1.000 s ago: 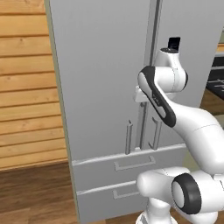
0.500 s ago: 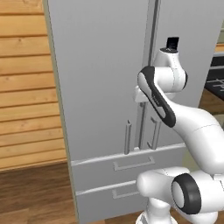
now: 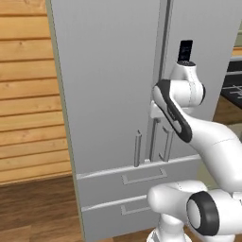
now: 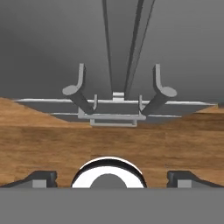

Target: Take the strawberry from the fridge and place it on top of the pancake, located on the dining counter.

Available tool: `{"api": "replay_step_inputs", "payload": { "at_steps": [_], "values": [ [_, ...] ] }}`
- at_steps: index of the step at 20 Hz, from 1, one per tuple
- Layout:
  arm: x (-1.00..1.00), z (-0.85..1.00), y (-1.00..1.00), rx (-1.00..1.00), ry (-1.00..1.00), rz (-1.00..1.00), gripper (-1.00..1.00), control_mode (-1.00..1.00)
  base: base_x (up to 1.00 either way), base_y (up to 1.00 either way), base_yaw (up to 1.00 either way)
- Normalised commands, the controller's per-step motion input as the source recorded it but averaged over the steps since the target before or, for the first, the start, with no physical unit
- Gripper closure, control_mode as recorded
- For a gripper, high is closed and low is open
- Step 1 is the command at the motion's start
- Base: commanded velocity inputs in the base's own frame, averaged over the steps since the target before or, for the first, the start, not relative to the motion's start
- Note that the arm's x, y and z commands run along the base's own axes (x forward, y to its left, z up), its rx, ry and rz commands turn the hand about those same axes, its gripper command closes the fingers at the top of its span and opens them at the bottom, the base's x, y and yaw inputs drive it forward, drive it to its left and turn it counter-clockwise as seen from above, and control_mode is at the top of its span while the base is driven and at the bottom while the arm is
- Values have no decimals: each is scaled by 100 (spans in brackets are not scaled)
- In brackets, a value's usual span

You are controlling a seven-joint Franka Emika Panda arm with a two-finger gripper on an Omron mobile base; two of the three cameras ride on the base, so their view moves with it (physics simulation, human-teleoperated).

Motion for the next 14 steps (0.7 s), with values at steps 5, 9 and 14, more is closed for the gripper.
{"api": "replay_step_inputs", "payload": {
  "at_steps": [5,9,14],
  "values": [
    [8,-64,-65,2,-6,1,-100,-100,0,0,0],
    [45,-33,-38,2,-2,12,-100,-100,0,0,0],
    [51,-17,-21,-1,0,7,-100,-100,0,0,0]
  ]
}}
